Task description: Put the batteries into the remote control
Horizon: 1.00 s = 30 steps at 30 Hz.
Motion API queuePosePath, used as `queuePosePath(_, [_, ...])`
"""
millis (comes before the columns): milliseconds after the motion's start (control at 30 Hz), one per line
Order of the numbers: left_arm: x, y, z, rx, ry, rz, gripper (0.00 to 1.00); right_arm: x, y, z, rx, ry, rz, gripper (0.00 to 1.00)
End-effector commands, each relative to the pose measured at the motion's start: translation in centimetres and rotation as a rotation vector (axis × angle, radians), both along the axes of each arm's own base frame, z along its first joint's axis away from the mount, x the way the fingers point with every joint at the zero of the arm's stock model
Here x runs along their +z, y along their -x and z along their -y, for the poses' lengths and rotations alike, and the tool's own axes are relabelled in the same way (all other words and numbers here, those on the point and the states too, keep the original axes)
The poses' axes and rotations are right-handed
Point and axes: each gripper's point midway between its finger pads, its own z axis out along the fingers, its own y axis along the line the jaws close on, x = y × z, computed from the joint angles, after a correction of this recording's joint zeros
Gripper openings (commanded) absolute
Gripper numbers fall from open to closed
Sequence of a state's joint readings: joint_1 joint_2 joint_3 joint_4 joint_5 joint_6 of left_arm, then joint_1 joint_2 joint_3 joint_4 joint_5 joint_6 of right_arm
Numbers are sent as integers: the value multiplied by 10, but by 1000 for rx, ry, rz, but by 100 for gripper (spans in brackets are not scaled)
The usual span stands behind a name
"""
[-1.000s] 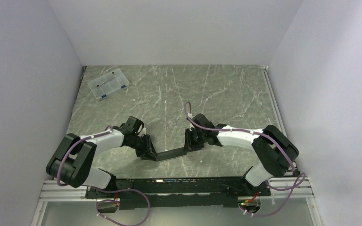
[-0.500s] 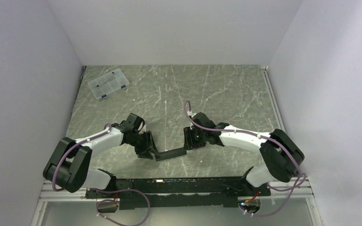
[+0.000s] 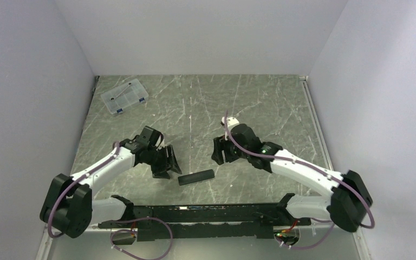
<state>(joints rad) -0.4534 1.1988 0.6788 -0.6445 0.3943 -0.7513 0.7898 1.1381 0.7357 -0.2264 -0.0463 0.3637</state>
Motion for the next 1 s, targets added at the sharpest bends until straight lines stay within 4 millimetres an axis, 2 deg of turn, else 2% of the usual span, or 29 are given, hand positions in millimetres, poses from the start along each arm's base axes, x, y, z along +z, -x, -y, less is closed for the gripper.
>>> queuePosePath(0, [23,-4,-5,-10,-22,70,64,31,-12,2,9,-81,191,75])
queuePosePath(67, [29,-4,-7,-11,-22,88,64,37,-10,1,31,-101,220,81])
queuePosePath(167, [40,-4,-10,-7,-28,120,65,39,-4,-3,98,-96,233,94])
queuePosePath(367, [59,-2,-17,7,-27,183,68,40,9,-21,270,-86,200,100])
queuePosePath(500, [70,3,-22,12,-28,217,69,36,15,-30,350,-83,178,100])
queuePosePath(700, [88,9,-25,17,-6,262,71,12,18,-35,456,-20,160,100])
queuePosePath(967, [111,10,-35,-2,-38,336,73,-2,22,-40,634,79,221,99])
